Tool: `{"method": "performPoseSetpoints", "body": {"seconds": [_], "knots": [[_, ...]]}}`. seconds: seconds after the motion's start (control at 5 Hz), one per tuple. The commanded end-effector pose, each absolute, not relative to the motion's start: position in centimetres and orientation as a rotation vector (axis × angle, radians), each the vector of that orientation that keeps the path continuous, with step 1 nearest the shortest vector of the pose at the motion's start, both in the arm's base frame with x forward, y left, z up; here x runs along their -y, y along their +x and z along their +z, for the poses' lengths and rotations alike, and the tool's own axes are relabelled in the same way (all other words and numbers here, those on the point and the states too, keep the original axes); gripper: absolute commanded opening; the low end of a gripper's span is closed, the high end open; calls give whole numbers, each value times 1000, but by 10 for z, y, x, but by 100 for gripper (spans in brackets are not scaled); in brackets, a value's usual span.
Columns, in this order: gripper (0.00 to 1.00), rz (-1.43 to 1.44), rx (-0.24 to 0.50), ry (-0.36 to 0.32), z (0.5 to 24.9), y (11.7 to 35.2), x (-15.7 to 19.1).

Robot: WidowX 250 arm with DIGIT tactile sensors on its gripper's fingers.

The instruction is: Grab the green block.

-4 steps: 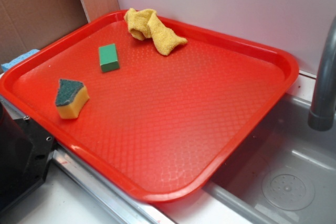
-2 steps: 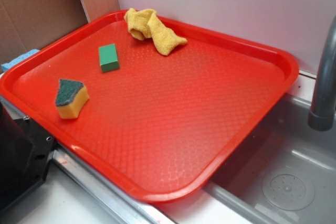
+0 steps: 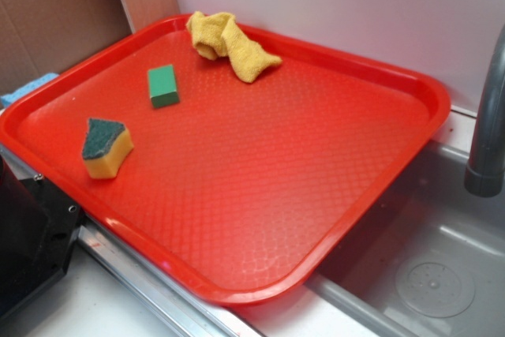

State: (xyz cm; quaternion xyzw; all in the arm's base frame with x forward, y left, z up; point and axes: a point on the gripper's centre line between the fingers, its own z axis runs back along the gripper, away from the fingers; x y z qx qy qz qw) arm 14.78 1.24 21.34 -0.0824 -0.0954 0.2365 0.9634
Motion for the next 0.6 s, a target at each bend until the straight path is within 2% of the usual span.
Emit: {"method": "performPoseSetpoints", "body": {"seconds": [0.0, 0.4], "knots": [[100, 825, 355, -120, 179, 182, -49], [100, 934, 391, -30, 140, 204, -67]]}}
